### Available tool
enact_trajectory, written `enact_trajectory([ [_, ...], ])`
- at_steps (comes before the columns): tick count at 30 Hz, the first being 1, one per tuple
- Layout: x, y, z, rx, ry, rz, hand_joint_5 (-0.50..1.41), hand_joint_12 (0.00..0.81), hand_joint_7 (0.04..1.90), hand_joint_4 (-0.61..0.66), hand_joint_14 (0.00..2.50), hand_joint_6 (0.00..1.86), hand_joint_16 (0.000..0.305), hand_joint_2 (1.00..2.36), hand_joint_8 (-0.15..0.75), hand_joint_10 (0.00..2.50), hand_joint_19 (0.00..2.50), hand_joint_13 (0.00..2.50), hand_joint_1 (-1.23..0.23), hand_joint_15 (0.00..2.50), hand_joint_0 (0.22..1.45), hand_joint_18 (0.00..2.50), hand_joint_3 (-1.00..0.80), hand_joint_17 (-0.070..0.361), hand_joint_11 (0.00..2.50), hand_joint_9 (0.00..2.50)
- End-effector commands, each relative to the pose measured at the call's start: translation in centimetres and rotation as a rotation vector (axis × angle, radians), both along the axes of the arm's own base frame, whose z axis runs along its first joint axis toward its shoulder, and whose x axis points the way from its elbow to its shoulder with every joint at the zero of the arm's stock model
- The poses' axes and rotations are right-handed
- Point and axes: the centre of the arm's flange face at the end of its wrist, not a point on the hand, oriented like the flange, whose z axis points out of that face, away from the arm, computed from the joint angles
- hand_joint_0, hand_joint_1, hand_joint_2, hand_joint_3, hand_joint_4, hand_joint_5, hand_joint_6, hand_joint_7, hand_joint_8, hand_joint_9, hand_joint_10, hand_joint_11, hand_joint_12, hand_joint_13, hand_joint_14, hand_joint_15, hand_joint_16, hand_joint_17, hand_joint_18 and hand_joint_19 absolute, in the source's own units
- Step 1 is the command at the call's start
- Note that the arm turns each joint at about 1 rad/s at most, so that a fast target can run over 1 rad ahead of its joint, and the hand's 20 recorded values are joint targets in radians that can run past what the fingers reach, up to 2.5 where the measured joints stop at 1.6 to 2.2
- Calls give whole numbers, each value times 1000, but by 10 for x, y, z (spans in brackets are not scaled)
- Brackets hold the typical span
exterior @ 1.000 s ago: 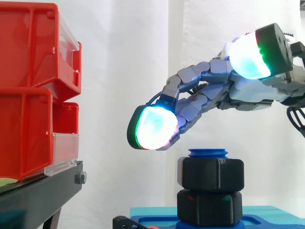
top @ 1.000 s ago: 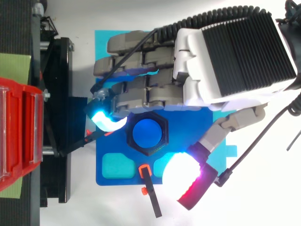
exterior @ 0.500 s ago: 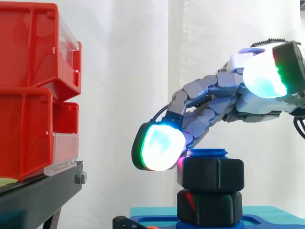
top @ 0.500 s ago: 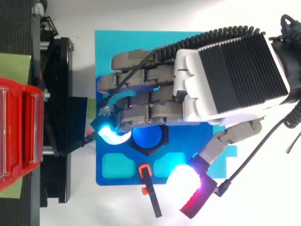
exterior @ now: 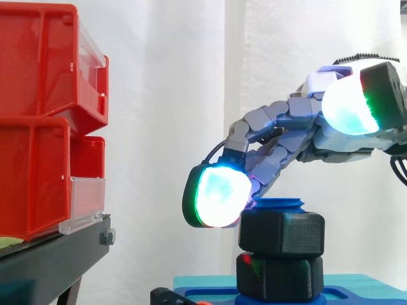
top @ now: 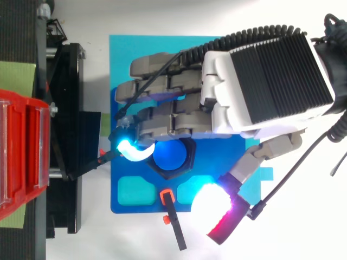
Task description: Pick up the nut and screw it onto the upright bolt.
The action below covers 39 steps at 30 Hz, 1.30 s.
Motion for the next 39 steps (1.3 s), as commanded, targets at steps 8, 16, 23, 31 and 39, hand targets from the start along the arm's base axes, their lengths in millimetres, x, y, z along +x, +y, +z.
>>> enact_trajectory([
  [8,-2,-11,0,-4,2,-8,-59,407,861,393,0,504,54,1000,347,0,67,573,-220,0,461,482,-500,122,0,975],
  [16,-3,-15,0,-5,3,-7,68,345,1232,291,0,506,45,1000,312,2,121,918,-215,0,484,742,-500,101,44,1493],
  [23,-2,-16,2,-5,-1,-5,94,299,1359,211,0,504,38,1000,295,4,160,1117,-209,3,487,908,-500,86,114,1733],
  [31,-4,-20,3,-8,9,-7,103,261,1413,180,0,503,32,1000,310,11,153,1289,-218,13,489,990,-500,72,260,2014],
  [39,-5,-31,8,-9,15,-10,107,267,1427,162,3,502,28,1000,352,21,160,1615,-212,67,486,1095,-500,64,478,2268],
])
